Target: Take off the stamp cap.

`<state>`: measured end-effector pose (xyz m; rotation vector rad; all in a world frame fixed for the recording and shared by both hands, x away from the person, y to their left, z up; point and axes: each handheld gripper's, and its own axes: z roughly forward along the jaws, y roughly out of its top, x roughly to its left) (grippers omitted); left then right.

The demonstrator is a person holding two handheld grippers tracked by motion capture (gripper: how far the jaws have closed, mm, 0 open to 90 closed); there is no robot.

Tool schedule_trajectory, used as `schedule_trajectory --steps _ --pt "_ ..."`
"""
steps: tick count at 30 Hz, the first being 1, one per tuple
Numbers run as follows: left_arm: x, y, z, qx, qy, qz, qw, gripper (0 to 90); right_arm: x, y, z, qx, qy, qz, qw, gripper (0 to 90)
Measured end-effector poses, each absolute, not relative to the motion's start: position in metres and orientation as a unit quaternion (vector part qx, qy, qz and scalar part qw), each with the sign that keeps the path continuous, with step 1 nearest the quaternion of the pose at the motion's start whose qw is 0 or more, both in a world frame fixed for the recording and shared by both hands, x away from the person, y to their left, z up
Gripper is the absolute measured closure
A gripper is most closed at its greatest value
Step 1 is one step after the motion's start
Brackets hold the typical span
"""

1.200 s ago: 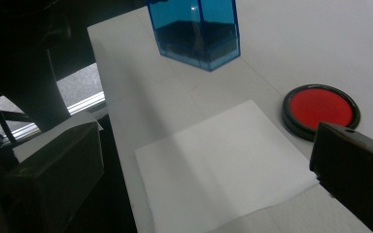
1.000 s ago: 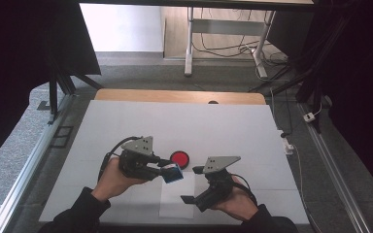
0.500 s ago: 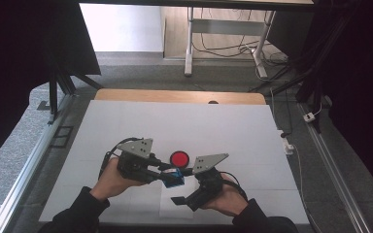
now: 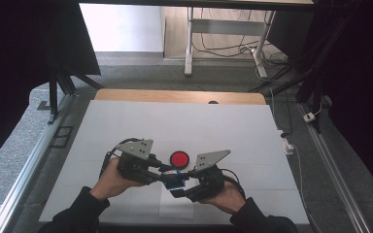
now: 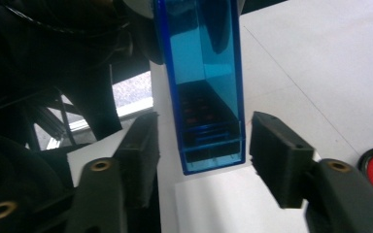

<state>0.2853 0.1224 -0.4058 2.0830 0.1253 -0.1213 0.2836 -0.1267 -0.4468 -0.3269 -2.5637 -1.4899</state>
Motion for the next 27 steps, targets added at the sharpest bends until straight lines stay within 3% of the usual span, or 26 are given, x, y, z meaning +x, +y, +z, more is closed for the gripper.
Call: schedule_trajectory --steps 17,27 --pt "0.2845 0.1237 -0.4061 0.856 0.038 -0.043 0.514 69.7 0.2843 -0.1293 -0.4473 -0.101 -0.847 -0.513 0.094 65.3" --pt "0.2852 0.1255 -0.4068 0.849 0.033 -0.049 0.526 69.7 0.2848 -0.1306 -0.4462 -0.095 -0.842 -0.521 0.1 68.4"
